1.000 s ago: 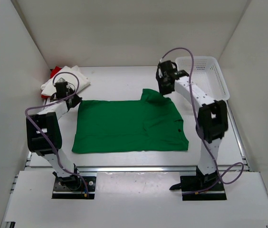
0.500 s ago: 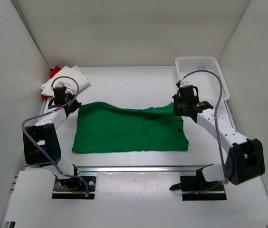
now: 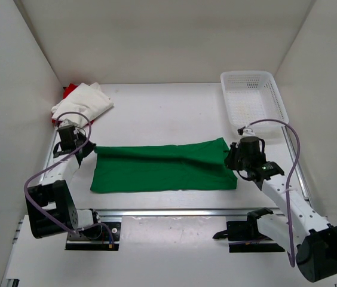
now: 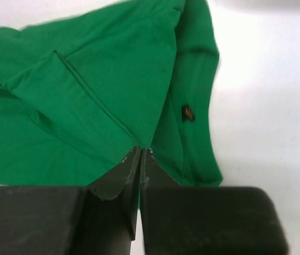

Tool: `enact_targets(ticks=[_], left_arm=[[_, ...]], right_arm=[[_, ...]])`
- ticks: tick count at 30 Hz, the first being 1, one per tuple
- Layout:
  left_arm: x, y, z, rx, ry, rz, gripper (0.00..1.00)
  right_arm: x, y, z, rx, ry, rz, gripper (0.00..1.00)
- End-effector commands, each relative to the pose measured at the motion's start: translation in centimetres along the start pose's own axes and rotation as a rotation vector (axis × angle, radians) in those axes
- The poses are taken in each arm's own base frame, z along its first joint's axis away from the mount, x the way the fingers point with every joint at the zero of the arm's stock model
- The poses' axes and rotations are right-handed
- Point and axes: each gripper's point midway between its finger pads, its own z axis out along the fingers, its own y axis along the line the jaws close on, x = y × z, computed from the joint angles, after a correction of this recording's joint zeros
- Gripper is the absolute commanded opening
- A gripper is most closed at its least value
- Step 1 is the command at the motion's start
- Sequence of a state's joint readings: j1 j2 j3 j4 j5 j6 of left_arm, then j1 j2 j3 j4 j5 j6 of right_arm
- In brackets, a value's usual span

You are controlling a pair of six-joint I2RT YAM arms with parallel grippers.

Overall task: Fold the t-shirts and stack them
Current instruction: Fold the other side of the tshirt into a rectangle

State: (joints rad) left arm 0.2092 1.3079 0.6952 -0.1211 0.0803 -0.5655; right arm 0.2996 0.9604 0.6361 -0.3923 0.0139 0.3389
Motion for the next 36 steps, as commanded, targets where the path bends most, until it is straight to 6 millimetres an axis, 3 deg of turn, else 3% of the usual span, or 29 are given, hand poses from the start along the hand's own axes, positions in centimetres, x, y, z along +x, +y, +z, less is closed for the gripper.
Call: enact_targets(ticks=[1, 6, 7, 12, 13, 16, 20, 22, 24, 25, 28, 29, 30, 31, 34, 36], left_arm=[[0.6, 0.7, -1.0, 0.018, 0.008, -0.049, 0.00], [2.3, 2.2, -1.8, 0.014, 0.018, -0.086, 0.00], [2.5, 2.0, -1.8, 0.023, 0.012, -0.087, 0.00], [3.1, 2.6, -2.1, 0.027, 0.009, -0.130, 0.17], [2.9, 2.4, -2.1, 0.035, 0.001, -0.144, 0.20], [1.7, 2.0, -3.0, 0.054, -0.053, -0.175, 0.38], [-1.0, 0.0, -4.8, 0.097, -0.172, -0.141, 0.40], [-1.4, -2.0, -5.5, 0.148, -0.193, -0.094, 0.37], [0.4, -5.5, -5.8, 0.242, -0.157, -0.020, 0.35], [1.4, -5.9, -5.5, 0.241, -0.138, -0.019, 0.35], [6.1, -10.6, -5.8, 0.378, -0.052, 0.064, 0.34], [7.3, -11.0, -5.5, 0.387, -0.019, 0.073, 0.33], [9.5, -11.4, -5.2, 0.396, 0.032, 0.106, 0.33], [10.3, -12.3, -5.5, 0.427, 0.044, 0.121, 0.32], [14.4, -13.3, -6.0, 0.504, 0.146, 0.170, 0.31], [15.9, -13.2, -6.0, 0.510, 0.183, 0.184, 0.30]], right_arm=[[0.4, 0.5, -0.4, -0.061, -0.054, 0.105, 0.00], [3.9, 0.3, -0.2, -0.087, -0.006, 0.172, 0.00], [3.9, 0.2, -0.1, -0.088, -0.015, 0.187, 0.00], [6.5, -0.6, 0.4, -0.105, 0.007, 0.269, 0.01], [6.9, -0.9, 0.5, -0.095, 0.009, 0.270, 0.06], [6.1, -0.8, 0.2, -0.098, -0.023, 0.257, 0.20], [2.6, 0.3, -1.2, -0.074, -0.108, 0.168, 0.27], [1.6, 1.2, -1.3, -0.085, -0.138, 0.124, 0.23], [0.2, 4.0, -0.9, -0.176, -0.159, 0.060, 0.07], [0.8, 4.6, 0.0, -0.198, -0.108, 0.042, 0.00], [-0.2, 8.7, 2.6, -0.317, -0.049, -0.058, 0.00], [0.0, 9.0, 3.2, -0.331, -0.032, -0.075, 0.00], [-0.7, 9.7, 4.1, -0.341, -0.024, -0.087, 0.04], [-1.5, 10.4, 5.0, -0.353, -0.033, -0.101, 0.11], [-1.6, 12.2, 6.6, -0.415, -0.015, -0.153, 0.30], [-1.0, 12.7, 7.7, -0.437, 0.017, -0.169, 0.36]])
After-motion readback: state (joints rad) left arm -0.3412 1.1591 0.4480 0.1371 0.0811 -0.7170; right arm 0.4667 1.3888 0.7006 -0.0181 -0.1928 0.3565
